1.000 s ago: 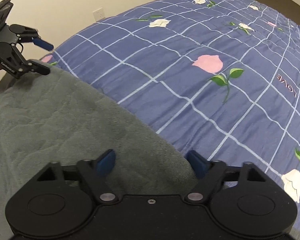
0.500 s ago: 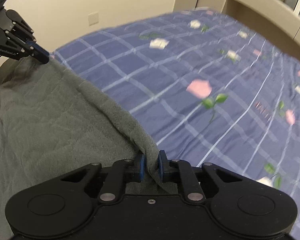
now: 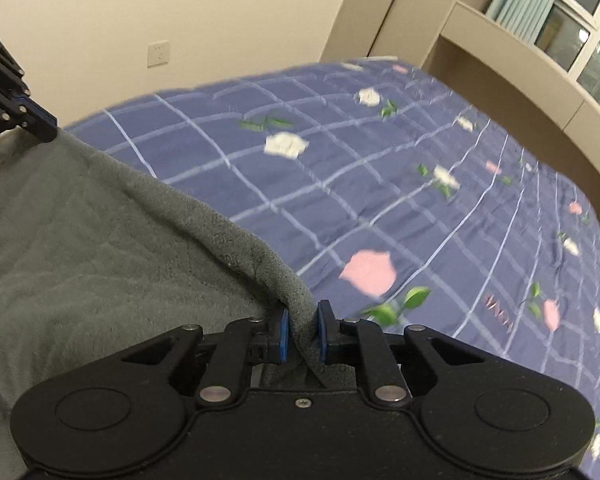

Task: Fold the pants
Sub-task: 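Close both grippers on the waistband edge of the grey pants, then lift the waistband with both grippers and fold it over toward the hems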

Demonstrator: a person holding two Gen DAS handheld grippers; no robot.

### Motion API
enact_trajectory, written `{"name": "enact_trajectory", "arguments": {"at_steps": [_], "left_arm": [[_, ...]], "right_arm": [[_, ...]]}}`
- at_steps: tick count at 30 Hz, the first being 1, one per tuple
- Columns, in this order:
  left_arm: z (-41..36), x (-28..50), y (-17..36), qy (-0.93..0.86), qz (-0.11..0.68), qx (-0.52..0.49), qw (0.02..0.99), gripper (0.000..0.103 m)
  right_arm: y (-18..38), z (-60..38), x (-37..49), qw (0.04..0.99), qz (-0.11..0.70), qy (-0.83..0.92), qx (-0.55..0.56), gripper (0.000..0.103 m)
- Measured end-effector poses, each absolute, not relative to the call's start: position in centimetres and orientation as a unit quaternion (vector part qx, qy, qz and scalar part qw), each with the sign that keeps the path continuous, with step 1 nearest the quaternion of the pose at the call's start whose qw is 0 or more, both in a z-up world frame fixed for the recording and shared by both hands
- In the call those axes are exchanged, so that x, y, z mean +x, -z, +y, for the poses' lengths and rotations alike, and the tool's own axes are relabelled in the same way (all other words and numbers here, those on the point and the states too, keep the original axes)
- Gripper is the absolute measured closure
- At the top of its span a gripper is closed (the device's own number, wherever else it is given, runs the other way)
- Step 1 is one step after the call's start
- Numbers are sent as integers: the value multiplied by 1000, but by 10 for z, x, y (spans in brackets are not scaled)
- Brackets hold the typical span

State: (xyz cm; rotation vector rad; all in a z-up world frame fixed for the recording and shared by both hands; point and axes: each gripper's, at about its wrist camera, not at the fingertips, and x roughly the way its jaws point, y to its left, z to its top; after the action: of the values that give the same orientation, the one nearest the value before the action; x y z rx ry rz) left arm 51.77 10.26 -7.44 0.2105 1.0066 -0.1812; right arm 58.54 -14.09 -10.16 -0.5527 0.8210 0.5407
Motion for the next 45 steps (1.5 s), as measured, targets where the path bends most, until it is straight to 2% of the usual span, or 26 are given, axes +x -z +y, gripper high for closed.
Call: {"name": "enact_trajectory", "arguments": {"at_steps": [5, 10, 17, 23, 29, 34, 45], "left_arm": [[105, 510, 69, 87, 474, 92, 872, 102], [106, 486, 35, 89, 450, 79, 885, 102], [92, 419, -24, 103, 406, 88, 904, 102], [74, 353, -46, 111, 384, 100, 911, 102], [63, 289, -44, 109, 376, 89, 916, 102], [53, 243, -22, 106, 369, 99, 918, 102], [59, 205, 27, 93, 404, 59, 908, 103]], "right_arm": [[96, -148, 581, 854, 381, -259, -243, 87], [64, -160, 553, 868, 350, -256, -240, 89], [14, -185, 479, 889, 302, -255, -230, 93], [-6, -205, 402, 895, 280, -254, -239, 94], [0, -220, 325, 892, 281, -258, -242, 94], [19, -226, 278, 893, 293, -255, -227, 95], [66, -225, 243, 896, 331, -235, -179, 95]]}}
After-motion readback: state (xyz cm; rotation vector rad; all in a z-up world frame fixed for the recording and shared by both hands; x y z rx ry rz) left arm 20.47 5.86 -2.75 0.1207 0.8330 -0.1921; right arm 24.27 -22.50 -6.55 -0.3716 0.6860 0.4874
